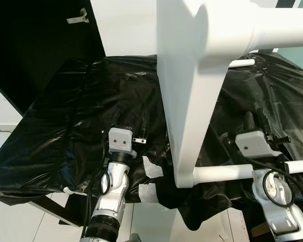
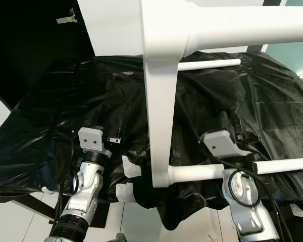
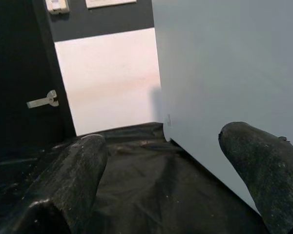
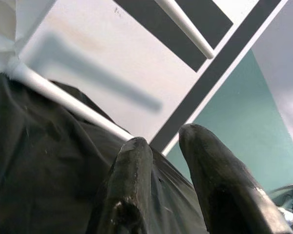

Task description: Building children table

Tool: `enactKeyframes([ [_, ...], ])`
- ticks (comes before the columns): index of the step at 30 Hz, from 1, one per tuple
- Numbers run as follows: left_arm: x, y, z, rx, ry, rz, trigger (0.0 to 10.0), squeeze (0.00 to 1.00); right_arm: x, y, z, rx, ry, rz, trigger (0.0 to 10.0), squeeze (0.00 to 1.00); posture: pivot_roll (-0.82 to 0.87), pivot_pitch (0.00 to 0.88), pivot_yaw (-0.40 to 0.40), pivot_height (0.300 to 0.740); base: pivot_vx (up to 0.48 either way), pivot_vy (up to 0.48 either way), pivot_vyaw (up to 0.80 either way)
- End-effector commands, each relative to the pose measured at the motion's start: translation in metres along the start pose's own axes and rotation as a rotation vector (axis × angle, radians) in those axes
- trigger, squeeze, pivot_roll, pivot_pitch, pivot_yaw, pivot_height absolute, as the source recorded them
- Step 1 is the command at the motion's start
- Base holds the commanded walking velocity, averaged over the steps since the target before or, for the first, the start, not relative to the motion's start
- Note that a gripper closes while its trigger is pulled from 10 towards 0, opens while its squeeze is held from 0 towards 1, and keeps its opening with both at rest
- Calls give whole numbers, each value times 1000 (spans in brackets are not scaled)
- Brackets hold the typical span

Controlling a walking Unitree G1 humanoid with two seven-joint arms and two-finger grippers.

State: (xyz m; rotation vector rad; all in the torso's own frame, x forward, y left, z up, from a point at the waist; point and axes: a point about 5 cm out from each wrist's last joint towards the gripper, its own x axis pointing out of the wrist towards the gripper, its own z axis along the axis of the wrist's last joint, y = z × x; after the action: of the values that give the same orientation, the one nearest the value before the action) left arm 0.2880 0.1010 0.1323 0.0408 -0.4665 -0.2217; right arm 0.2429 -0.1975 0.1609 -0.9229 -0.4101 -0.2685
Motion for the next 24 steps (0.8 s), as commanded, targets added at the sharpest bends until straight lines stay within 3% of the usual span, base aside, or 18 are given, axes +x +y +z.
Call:
enactKeyframes([
  [1,-3,-2,-5,7,20,-26,10000,0,-6,-7,0,-2,-10,-26,10000,0,93,0,80,740,0,0,0],
  [4,-5,-3,-9,6,38,-37,10000,0,-12,-10,-8,28,44,-31,10000,0,86,0,84,740,0,0,0],
  [6,-8,-2,-15,6,62,-52,10000,0,-22,-12,-19,84,135,-41,10000,0,76,0,94,740,0,0,0],
  [9,-9,-2,-17,5,75,-60,10000,0,-25,-13,-18,97,146,-42,10000,0,67,0,102,740,0,0,0],
  [11,-11,-1,-19,2,86,-66,10000,0,-27,-14,-14,78,130,-38,10000,0,57,0,109,740,0,0,0],
  [13,-14,-3,-22,-10,108,-82,10000,0,-24,-21,3,-6,54,-57,10000,0,42,0,124,740,0,0,0],
  [24,-15,-13,-25,-10,105,-135,10000,0,-24,-37,16,-109,-29,-99,10000,0,28,0,130,740,0,0,0],
])
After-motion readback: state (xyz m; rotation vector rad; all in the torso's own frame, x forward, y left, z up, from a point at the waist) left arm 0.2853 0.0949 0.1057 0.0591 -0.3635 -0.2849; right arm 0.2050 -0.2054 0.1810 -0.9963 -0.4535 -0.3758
